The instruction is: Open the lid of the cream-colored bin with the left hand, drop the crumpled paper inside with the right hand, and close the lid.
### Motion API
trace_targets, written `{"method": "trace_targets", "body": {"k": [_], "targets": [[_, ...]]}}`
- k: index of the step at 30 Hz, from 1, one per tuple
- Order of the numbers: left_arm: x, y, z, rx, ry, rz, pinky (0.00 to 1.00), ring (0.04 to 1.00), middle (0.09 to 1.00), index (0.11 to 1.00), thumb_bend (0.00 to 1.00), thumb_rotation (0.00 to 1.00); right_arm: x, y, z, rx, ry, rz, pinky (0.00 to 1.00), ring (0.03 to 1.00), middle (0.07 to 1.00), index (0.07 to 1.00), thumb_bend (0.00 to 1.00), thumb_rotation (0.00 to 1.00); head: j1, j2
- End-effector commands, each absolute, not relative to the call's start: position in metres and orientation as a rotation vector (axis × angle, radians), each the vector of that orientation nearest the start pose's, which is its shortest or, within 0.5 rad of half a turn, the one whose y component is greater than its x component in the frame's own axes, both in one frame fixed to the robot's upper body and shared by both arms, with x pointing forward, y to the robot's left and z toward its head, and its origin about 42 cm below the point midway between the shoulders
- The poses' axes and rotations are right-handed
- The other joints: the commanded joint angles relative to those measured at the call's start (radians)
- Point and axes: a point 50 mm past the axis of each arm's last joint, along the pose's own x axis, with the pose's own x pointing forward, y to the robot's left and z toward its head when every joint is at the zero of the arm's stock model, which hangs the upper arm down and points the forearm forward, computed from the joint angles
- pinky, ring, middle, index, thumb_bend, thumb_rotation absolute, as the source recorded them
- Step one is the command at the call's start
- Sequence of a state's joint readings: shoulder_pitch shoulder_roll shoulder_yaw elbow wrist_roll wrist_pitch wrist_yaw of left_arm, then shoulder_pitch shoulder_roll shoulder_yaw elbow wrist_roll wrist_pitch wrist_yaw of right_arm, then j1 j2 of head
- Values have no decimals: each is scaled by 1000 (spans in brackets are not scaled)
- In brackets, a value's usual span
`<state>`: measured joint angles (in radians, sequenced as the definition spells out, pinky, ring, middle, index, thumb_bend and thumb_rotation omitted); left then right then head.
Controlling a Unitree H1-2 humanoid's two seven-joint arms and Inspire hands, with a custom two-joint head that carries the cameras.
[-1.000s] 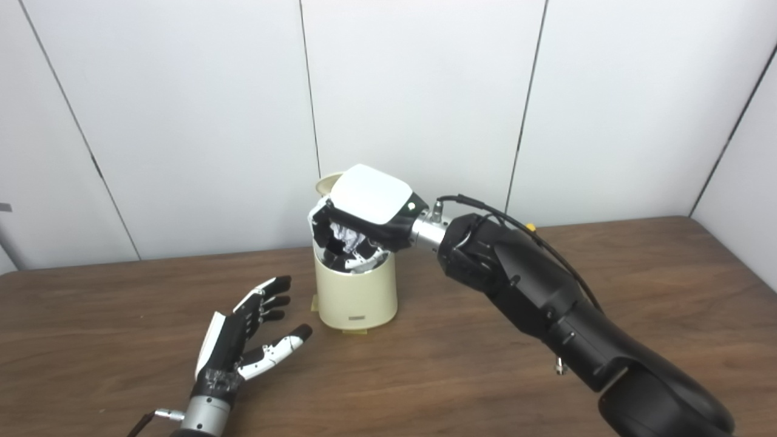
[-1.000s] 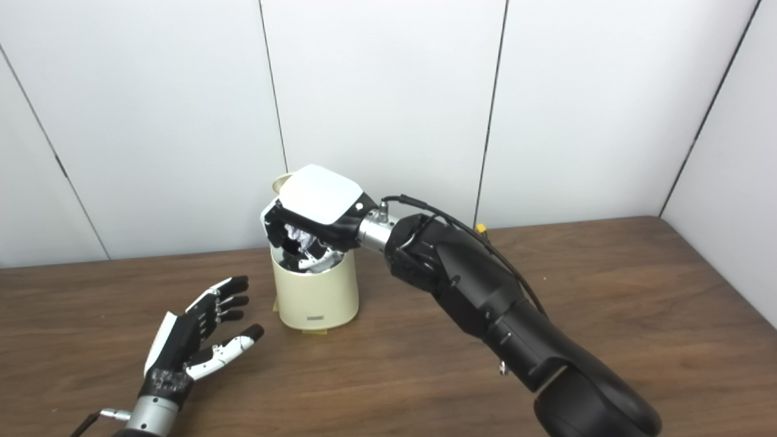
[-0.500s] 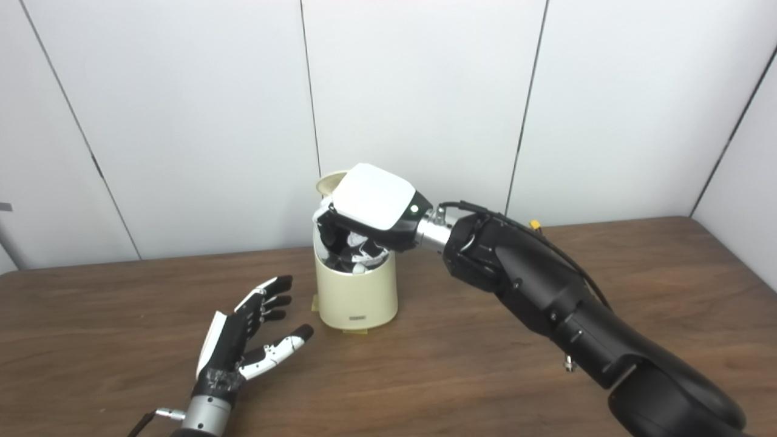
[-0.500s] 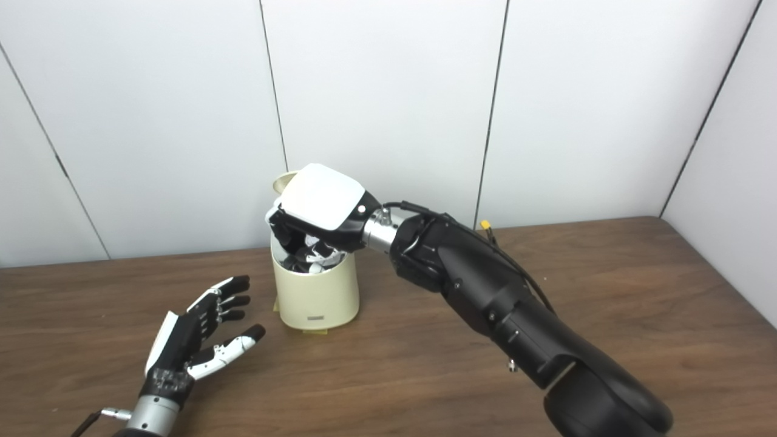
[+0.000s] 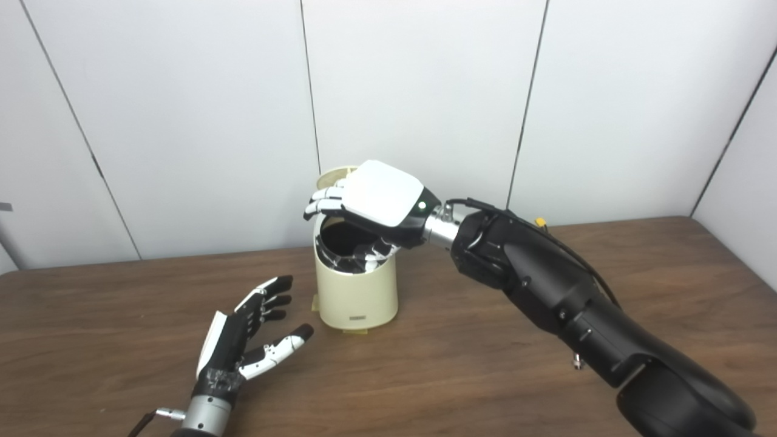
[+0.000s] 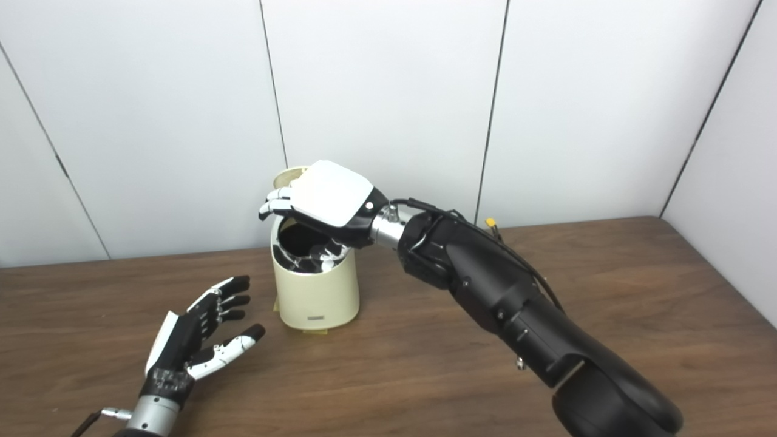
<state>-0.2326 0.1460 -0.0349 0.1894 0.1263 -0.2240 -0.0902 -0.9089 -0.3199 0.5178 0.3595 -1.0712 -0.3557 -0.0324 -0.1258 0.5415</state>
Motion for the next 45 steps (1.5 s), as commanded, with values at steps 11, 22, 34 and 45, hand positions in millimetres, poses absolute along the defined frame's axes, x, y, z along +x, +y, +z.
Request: {"method": "trace_targets", "body": {"k": [11,22,34,45], "targets": [[370,225,158,280,-354,-189,756,820,862,866,706,289,474,-136,357,-1419,-1163,260,494,629,706,717,829,48,0,0],[370,226,159,292,-351,-185,763,820,863,868,706,294,432,-191,348,-976,-1027,60,373,449,487,623,556,0,1,4],[371,226,161,284,-360,-180,737,818,862,871,717,286,393,-243,285,-678,-611,120,509,679,785,826,791,93,7,-3],[372,226,162,281,-369,-170,742,815,852,869,720,271,369,-266,235,-620,-467,130,628,761,863,872,850,85,45,-18]]}}
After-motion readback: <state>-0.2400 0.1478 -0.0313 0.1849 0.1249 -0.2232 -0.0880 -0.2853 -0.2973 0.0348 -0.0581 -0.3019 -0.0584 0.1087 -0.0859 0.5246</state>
